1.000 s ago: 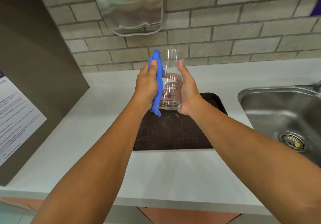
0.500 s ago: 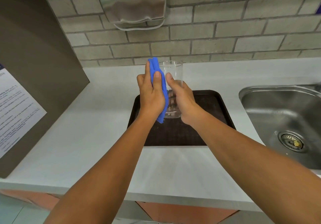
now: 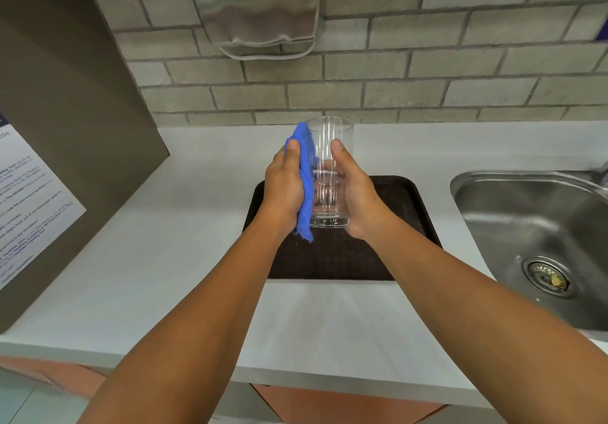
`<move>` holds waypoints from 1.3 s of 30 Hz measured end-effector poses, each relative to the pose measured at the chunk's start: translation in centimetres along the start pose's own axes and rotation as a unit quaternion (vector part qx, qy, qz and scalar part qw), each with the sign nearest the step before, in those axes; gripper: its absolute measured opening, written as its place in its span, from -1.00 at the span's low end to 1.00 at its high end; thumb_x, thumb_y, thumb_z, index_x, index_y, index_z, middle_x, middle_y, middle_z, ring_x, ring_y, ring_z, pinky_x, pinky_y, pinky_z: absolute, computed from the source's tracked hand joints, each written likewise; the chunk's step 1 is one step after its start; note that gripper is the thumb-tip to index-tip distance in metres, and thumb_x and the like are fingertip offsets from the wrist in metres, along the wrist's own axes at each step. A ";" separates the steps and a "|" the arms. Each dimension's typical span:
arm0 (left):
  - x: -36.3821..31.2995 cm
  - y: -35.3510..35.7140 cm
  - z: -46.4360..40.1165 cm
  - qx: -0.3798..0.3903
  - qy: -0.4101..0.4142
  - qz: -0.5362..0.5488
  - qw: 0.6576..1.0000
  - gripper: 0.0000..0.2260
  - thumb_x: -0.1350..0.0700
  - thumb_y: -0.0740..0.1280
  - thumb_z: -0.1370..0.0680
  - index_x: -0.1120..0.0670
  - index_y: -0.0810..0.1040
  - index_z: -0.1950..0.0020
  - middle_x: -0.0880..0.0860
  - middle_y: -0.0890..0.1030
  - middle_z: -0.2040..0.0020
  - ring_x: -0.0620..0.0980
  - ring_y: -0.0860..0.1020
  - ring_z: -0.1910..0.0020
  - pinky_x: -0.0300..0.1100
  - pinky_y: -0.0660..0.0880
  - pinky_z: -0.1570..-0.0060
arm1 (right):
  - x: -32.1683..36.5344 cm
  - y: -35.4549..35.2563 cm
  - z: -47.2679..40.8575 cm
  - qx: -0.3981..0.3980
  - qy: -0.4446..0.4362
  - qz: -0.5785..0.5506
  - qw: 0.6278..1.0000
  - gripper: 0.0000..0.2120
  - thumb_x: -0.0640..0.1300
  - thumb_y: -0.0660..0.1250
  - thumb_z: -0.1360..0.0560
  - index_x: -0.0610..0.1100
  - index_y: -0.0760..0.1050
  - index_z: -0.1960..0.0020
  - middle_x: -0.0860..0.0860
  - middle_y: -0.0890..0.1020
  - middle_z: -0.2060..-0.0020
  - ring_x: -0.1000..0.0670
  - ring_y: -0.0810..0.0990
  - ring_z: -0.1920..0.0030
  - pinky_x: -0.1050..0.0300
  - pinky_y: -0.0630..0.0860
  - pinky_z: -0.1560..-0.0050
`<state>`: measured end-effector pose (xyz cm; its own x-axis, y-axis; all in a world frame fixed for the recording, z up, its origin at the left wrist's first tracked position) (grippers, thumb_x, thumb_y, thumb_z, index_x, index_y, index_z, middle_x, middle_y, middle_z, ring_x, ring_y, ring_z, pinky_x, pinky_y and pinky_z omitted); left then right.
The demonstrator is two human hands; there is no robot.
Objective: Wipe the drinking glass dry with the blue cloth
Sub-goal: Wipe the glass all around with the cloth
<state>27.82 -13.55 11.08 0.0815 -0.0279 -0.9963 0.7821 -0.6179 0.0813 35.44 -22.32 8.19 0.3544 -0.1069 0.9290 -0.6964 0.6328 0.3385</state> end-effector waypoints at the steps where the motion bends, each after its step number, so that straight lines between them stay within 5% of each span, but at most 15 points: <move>1: -0.2 0.0 0.0 -0.008 0.018 -0.021 1.000 -0.58 -0.15 0.08 -0.64 -0.03 0.39 -0.44 0.03 0.60 -0.20 -0.03 0.61 -0.07 -0.08 0.56 -0.11 | 0.1 -0.1 0.0 -0.014 -0.001 0.011 1.000 -0.34 0.40 0.38 -0.32 -0.11 0.63 -0.15 -0.15 0.73 0.02 -0.09 0.74 0.13 0.00 0.66 0.13; 3: -1.7 0.2 0.4 -0.027 0.095 -0.108 0.989 -0.56 -0.13 0.08 -0.65 -0.07 0.27 -0.51 -0.09 0.46 -0.17 -0.23 0.55 0.03 -0.38 0.50 0.09 | 0.7 -0.4 0.0 -0.053 -0.012 0.044 0.998 -0.26 0.45 0.38 -0.22 -0.07 0.59 -0.17 -0.13 0.71 -0.01 0.01 0.71 0.16 0.07 0.64 0.21; 6: -3.6 1.1 1.0 -0.029 0.197 -0.184 0.963 -0.50 -0.08 0.12 -0.65 -0.06 0.11 -0.58 -0.13 0.28 -0.03 -0.46 0.45 0.12 -0.58 0.39 0.19 | 1.5 0.0 -0.2 -0.052 -0.028 0.039 0.997 -0.15 0.46 0.39 -0.20 -0.15 0.55 -0.24 -0.29 0.64 -0.14 -0.18 0.63 0.01 -0.30 0.55 -0.23; 8: -4.2 1.1 0.9 -0.028 0.207 -0.172 0.963 -0.51 -0.07 0.12 -0.65 -0.06 0.14 -0.57 -0.08 0.29 -0.06 -0.50 0.44 0.14 -0.60 0.38 0.16 | 1.7 0.5 -0.1 -0.033 -0.023 0.021 0.999 -0.14 0.44 0.41 -0.22 -0.19 0.54 -0.27 -0.28 0.61 -0.04 -0.28 0.56 0.01 -0.36 0.40 -0.34; 10: -3.6 0.5 0.3 -0.020 0.158 -0.119 0.980 -0.61 -0.11 0.11 -0.64 -0.08 0.33 -0.46 -0.02 0.41 -0.15 -0.39 0.52 0.08 -0.46 0.48 0.01 | 1.6 0.4 -0.3 -0.010 -0.014 -0.012 1.000 -0.23 0.40 0.41 -0.29 -0.19 0.56 -0.22 -0.21 0.61 0.03 -0.24 0.58 0.04 -0.38 0.47 -0.26; 13: -1.0 0.4 -0.1 0.026 -0.002 0.033 0.999 -0.59 -0.16 0.12 -0.63 0.02 0.47 -0.37 0.12 0.62 -0.19 0.10 0.63 -0.11 0.16 0.54 -0.18 | 1.2 0.8 -0.1 0.043 -0.005 -0.065 0.997 -0.39 0.35 0.36 -0.40 -0.19 0.56 -0.10 -0.15 0.66 0.20 -0.16 0.68 0.21 -0.12 0.64 0.10; 16: -0.8 0.4 0.2 0.018 -0.011 0.033 0.999 -0.58 -0.16 0.12 -0.63 0.02 0.48 -0.38 0.17 0.64 -0.17 0.22 0.63 -0.11 0.27 0.54 -0.12 | 0.9 0.7 -0.1 0.057 -0.001 -0.072 0.996 -0.38 0.36 0.32 -0.44 -0.19 0.53 -0.13 -0.12 0.65 0.21 -0.13 0.67 0.23 -0.05 0.63 0.12; 21: -0.5 0.0 -0.1 -0.018 0.013 0.011 1.000 -0.61 -0.15 0.10 -0.63 0.00 0.46 -0.35 0.08 0.64 -0.12 0.07 0.63 -0.05 0.05 0.57 -0.08 | 1.0 -0.8 -0.6 -0.029 -0.009 0.010 0.999 -0.34 0.39 0.41 -0.31 -0.15 0.63 -0.10 -0.18 0.68 0.06 -0.20 0.67 0.08 -0.25 0.62 -0.13; 25: -0.6 -0.5 -0.3 -0.051 0.043 -0.027 0.997 -0.79 -0.15 0.08 -0.64 -0.09 0.43 -0.10 0.00 0.61 0.02 -0.14 0.59 0.23 -0.30 0.49 0.33 | 1.6 -1.8 -0.4 -0.097 -0.053 0.066 0.992 -0.45 0.41 0.34 -0.39 -0.07 0.61 -0.01 -0.10 0.72 0.10 -0.02 0.68 0.23 0.11 0.60 0.25; 28: -0.8 -0.7 -0.4 -0.071 0.069 -0.067 0.993 -0.74 -0.13 0.06 -0.65 -0.01 0.40 -0.15 0.13 0.56 -0.12 -0.08 0.55 0.16 -0.25 0.47 0.23 | 1.1 -0.8 -0.4 -0.063 -0.044 0.097 0.992 -0.47 0.44 0.29 -0.38 0.04 0.58 -0.08 -0.06 0.71 -0.02 -0.01 0.72 0.12 0.08 0.59 0.07; 30: -1.5 -0.4 0.0 -0.077 0.105 -0.115 0.985 -0.67 -0.10 0.05 -0.66 0.04 0.39 -0.30 0.07 0.47 -0.14 -0.14 0.53 0.12 -0.38 0.45 0.21 | 0.9 -0.3 -0.3 -0.056 -0.052 0.114 0.991 -0.45 0.42 0.34 -0.37 0.03 0.53 -0.14 -0.05 0.69 -0.03 0.04 0.72 0.14 0.08 0.62 0.07; 32: -2.7 0.0 0.8 -0.077 0.162 -0.171 0.969 -0.55 -0.09 0.04 -0.66 0.02 0.22 -0.53 -0.02 0.36 -0.10 -0.20 0.50 0.12 -0.50 0.43 0.21 | 0.8 -0.2 -0.4 -0.059 -0.061 0.107 0.991 -0.44 0.39 0.36 -0.39 -0.02 0.54 -0.15 -0.04 0.71 0.00 0.05 0.71 0.15 0.09 0.63 0.07; 35: -4.0 0.7 1.7 -0.075 0.245 -0.223 0.941 -0.47 -0.08 0.10 -0.64 -0.04 0.04 -0.59 -0.04 0.27 -0.08 -0.31 0.48 0.13 -0.52 0.43 0.16 | 1.0 0.0 -0.3 -0.041 -0.066 0.079 0.994 -0.42 0.38 0.38 -0.36 -0.07 0.59 -0.13 0.00 0.74 0.06 0.14 0.69 0.18 0.14 0.63 0.12; 37: -4.2 0.6 1.3 -0.060 0.244 -0.198 0.948 -0.49 -0.08 0.11 -0.64 -0.03 0.12 -0.57 -0.03 0.31 -0.09 -0.39 0.47 0.11 -0.53 0.43 0.16 | 1.0 0.2 -0.4 -0.022 -0.047 0.061 0.997 -0.34 0.39 0.36 -0.34 -0.10 0.58 -0.19 -0.07 0.72 -0.09 0.02 0.68 -0.02 -0.02 0.61 -0.16; 39: -3.2 -0.1 0.3 -0.046 0.162 -0.117 0.979 -0.57 -0.10 0.09 -0.65 -0.01 0.32 -0.49 0.00 0.49 -0.14 -0.27 0.56 0.07 -0.42 0.51 0.15 | 0.8 0.4 -0.2 0.003 -0.020 0.029 0.999 -0.36 0.39 0.34 -0.38 -0.11 0.59 -0.18 -0.11 0.70 -0.08 -0.10 0.67 -0.06 -0.13 0.58 -0.21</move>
<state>27.29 -13.61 14.24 0.0739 0.3656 -0.9278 0.8540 -0.5037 -0.1304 35.54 -21.93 9.00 0.2884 -0.1007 0.9522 -0.7186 0.6344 0.2847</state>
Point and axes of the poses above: each hand's wrist, its own z-axis away from the middle knuckle, its own y-axis out of the palm, x = y × z, the point moved 9 cm from there along -z, towards the middle knuckle
